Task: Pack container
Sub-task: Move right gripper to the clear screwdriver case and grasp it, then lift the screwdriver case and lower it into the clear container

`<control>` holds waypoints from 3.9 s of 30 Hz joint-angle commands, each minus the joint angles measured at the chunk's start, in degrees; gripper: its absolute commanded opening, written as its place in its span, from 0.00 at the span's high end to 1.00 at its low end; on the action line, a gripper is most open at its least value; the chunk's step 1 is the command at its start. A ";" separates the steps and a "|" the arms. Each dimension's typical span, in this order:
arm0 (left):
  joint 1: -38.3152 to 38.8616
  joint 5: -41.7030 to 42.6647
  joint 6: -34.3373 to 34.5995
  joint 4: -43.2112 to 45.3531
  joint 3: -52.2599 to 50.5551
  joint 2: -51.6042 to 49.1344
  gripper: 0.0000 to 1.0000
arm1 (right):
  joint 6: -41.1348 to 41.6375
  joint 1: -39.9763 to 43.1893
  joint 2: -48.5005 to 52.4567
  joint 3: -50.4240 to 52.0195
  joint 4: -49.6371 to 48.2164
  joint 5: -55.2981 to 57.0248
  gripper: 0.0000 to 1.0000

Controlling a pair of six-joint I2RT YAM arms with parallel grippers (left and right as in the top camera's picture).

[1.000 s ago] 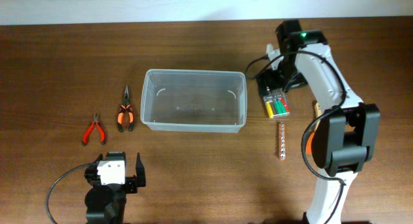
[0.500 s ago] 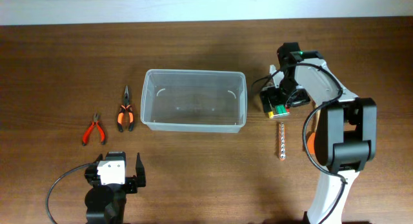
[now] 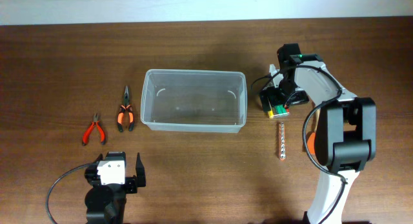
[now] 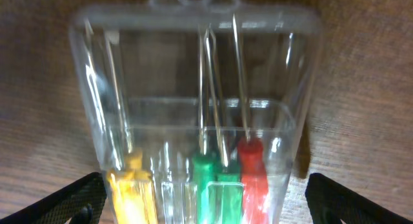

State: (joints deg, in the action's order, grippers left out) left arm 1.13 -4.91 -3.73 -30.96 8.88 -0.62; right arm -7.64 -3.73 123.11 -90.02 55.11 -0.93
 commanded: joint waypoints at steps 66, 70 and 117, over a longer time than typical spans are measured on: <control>0.26 -0.44 -1.11 0.11 -0.39 0.33 0.01 | 2.56 -2.54 5.51 -24.74 14.25 6.80 0.36; 0.26 -0.44 -1.11 0.11 -0.39 0.33 0.01 | 2.93 -2.69 5.49 -32.50 19.26 6.75 0.36; 0.26 -0.44 -1.11 0.11 -0.39 0.33 0.01 | 13.25 -34.40 4.87 -22.16 15.19 3.06 0.35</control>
State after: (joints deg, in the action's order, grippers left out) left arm 1.13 -4.91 -3.73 -30.96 8.88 -0.62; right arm 4.54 -38.24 128.86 -117.01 72.23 1.96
